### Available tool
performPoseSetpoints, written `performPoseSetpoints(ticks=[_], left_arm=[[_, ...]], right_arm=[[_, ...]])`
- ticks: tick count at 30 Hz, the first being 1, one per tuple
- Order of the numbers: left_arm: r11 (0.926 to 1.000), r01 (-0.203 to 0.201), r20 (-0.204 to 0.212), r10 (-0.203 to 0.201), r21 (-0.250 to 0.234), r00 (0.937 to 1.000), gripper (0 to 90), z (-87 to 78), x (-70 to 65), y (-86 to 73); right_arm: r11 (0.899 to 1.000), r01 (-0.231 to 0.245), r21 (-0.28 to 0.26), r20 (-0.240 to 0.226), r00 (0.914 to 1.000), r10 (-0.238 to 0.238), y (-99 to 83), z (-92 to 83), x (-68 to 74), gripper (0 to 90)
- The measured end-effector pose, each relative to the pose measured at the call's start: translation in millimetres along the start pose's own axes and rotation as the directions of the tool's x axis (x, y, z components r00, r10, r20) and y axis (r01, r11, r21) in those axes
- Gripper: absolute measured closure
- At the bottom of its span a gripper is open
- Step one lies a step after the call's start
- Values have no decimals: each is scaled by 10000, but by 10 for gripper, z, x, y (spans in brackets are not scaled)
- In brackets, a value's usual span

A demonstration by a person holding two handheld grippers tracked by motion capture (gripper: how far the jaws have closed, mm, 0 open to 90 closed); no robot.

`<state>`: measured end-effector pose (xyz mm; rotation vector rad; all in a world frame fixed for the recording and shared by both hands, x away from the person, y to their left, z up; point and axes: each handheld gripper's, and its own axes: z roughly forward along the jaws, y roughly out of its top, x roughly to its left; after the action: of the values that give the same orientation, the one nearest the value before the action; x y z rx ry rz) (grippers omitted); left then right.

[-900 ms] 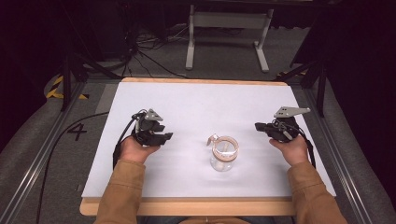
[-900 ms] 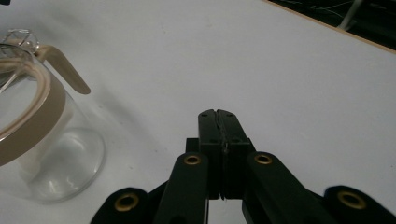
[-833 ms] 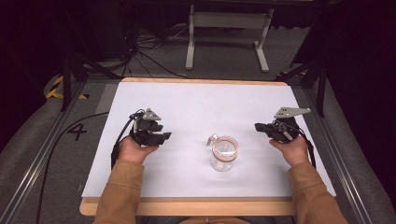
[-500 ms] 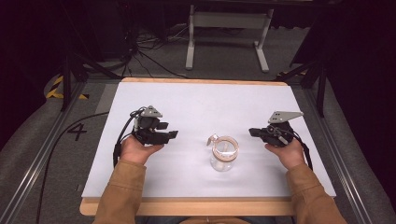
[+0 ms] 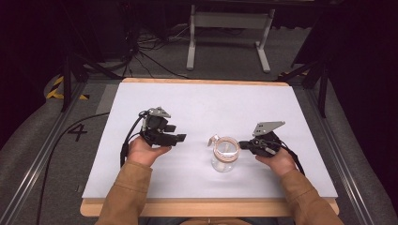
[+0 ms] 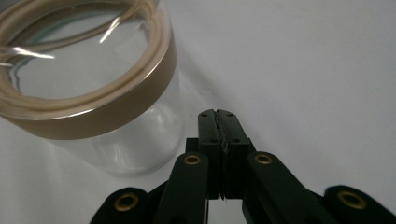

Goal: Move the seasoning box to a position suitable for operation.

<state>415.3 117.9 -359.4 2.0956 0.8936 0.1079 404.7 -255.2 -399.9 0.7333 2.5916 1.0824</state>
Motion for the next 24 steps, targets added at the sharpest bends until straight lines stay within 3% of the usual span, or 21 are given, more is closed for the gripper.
performPoseSetpoints(ticks=[1, 2, 5, 12, 16, 19, 24], left_arm=[[9999, 135, 113, -134, -76, 9998, 426, 6, -13, 2], [10000, 26, 184, -25, -57, 9998, 433, 11, -19, 8], [9996, -110, 43, 109, 257, 9999, 514, 47, -43, 21], [9972, -115, 658, 67, 737, 9978, 621, 131, -35, 50], [9965, -335, 367, 308, 765, 9989, 679, 157, -51, 60], [9961, -371, 326, 346, 799, 9989, 697, 175, -61, 62], [9905, -799, 321, 767, 1121, 9965, 716, 218, -84, 66]], right_arm=[[10000, 43, -1, -32, 10000, -43, 1, 7, 9, 894], [10000, 70, 35, -65, 10000, -69, 2, 13, 21, 894], [9996, 209, 177, -198, 9996, -206, 8, 36, 62, 894], [9984, 391, 410, -170, 9991, -384, 20, 49, 129, 895], [9983, 354, 456, -208, 9992, -345, 12, 33, 139, 895], [9981, 358, 509, -211, 9992, -348, 7, 31, 153, 896], [9975, 371, 606, -361, 9987, -350, 5, 33, 196, 896]])
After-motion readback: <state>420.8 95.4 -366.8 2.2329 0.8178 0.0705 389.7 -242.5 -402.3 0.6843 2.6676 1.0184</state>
